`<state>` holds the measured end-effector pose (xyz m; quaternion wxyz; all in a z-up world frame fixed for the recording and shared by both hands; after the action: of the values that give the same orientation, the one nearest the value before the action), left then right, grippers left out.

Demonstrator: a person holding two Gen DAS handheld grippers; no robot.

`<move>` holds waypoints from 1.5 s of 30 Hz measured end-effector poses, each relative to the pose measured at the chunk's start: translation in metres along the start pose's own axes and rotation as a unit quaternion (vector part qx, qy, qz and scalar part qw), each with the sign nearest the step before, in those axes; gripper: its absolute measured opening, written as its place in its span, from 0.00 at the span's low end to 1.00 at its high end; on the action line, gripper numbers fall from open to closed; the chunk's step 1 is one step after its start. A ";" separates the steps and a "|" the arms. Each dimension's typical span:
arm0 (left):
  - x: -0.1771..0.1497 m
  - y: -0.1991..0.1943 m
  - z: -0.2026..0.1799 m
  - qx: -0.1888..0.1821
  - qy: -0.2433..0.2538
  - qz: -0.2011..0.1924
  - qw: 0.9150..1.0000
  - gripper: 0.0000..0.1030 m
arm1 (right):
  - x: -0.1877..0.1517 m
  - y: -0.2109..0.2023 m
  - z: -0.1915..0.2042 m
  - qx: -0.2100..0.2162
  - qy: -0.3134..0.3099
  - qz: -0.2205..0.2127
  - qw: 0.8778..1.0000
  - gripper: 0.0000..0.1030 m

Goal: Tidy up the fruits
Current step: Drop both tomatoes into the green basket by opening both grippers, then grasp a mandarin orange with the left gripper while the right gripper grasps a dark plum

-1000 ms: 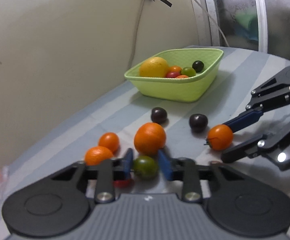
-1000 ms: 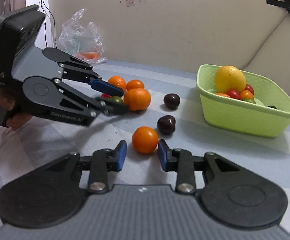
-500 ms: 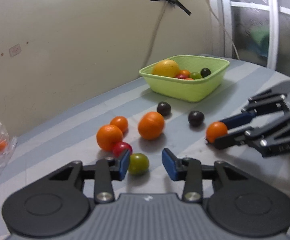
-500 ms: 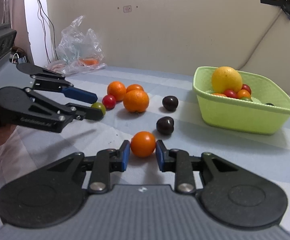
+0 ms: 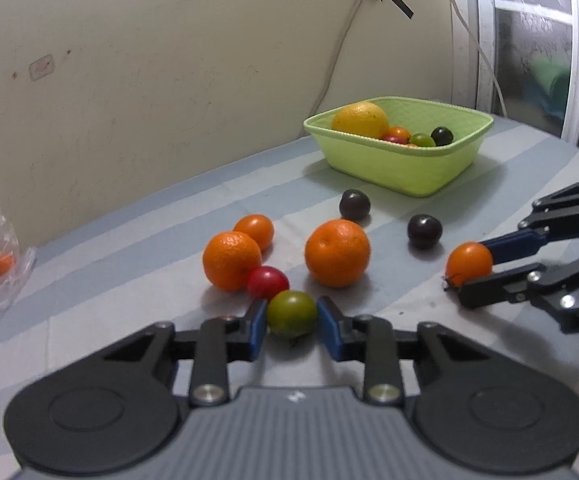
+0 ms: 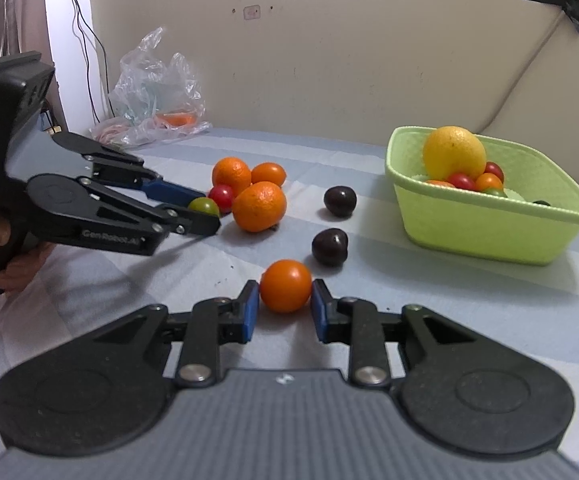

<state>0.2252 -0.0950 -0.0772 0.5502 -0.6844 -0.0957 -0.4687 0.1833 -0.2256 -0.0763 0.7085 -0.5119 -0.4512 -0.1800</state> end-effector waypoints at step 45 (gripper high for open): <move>0.028 -0.068 0.040 -0.014 -0.112 -0.095 0.989 0.41 | 0.045 -0.023 -0.046 -0.019 0.058 -0.108 0.992 0.37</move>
<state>0.2181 -0.0462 -0.0097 0.4795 -0.7280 -0.2152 -0.4403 0.2116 -0.2669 -0.0295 0.7005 -0.4620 -0.4581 -0.2933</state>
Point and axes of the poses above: each gripper's, at about its wrist camera, not at the fingertips, and y roughly the way its jaws point, z to its left, x to its top, the point moved 10 cm from there along y, roughly the way its jaws point, and after that the axes turned 7 degrees about -x, right-handed, at the moved point
